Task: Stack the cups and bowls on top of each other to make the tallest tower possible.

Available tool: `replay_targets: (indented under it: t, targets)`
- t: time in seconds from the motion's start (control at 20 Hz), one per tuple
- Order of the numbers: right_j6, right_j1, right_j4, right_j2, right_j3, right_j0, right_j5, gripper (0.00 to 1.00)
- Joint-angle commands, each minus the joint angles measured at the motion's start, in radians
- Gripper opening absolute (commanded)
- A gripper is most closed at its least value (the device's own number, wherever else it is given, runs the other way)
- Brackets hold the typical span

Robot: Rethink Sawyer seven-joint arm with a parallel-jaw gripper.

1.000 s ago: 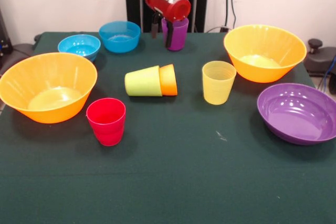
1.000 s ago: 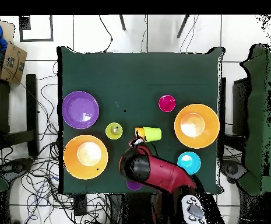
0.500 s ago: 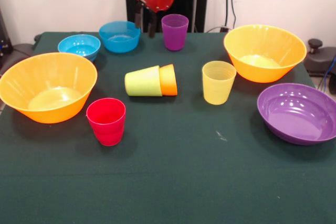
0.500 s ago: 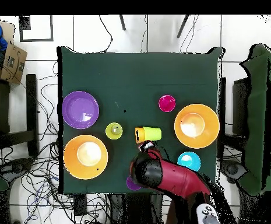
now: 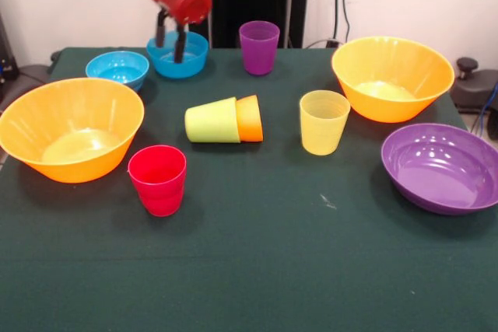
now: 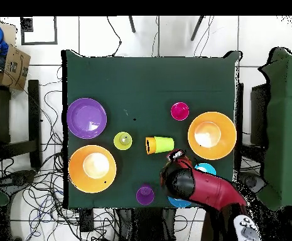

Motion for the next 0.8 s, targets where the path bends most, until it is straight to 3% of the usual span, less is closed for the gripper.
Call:
replay_targets:
  t: [0.05, 0.35, 0.8]
  targets:
    - [-0.082, 0.199, -0.132, 0.097, -0.183, -0.055, -0.056, 1.00]
    - [-0.097, 0.224, -0.210, 0.131, -0.203, -0.104, -0.066, 1.00]
    - [-0.110, 0.198, -0.315, 0.190, -0.177, -0.187, -0.037, 1.00]
